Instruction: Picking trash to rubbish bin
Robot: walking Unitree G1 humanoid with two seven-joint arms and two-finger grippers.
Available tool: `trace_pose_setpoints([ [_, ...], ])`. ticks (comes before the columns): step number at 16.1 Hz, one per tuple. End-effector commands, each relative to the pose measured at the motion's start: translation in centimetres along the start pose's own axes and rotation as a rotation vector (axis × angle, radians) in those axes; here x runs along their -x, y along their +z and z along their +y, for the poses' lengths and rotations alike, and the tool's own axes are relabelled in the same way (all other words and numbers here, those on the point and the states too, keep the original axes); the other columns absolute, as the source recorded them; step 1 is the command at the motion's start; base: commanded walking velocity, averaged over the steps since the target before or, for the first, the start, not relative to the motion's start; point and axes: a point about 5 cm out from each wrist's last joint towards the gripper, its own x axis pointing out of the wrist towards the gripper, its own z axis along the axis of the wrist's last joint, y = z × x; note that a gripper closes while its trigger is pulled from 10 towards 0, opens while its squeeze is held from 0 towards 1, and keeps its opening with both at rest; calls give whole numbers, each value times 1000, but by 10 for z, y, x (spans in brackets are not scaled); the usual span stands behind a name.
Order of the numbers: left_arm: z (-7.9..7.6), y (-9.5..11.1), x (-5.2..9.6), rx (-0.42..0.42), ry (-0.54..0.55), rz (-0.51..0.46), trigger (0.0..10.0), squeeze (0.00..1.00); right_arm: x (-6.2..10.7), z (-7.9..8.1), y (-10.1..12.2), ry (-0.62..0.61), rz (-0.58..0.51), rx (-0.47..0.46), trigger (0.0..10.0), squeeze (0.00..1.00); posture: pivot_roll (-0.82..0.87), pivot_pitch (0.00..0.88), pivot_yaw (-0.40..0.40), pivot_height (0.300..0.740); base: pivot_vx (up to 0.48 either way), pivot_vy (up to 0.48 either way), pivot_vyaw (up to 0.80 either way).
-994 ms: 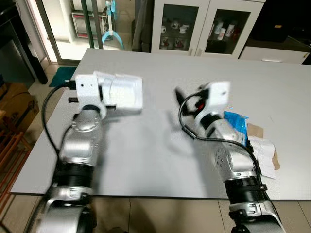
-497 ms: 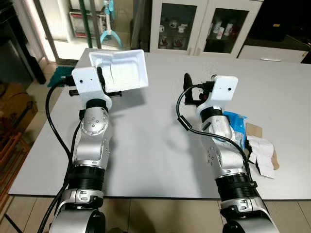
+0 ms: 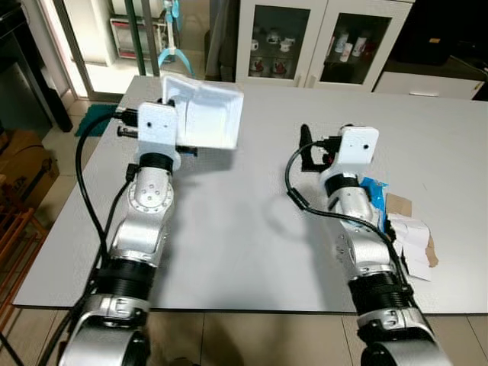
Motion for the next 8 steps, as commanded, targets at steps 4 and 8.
trace_pose_setpoints([
  [4, 9, -10, 5, -96, -29, 13, 10000, 0, 2, -14, -3, -8, -2, 39, 10000, 0, 21, 7, -68, 740, 0, 0, 0],
  [8, 14, -13, 4, -114, -2, 35, 10000, 0, 1, -17, -3, -10, 1, 46, 10000, 0, 17, 0, -69, 740, 0, 0, 0],
])
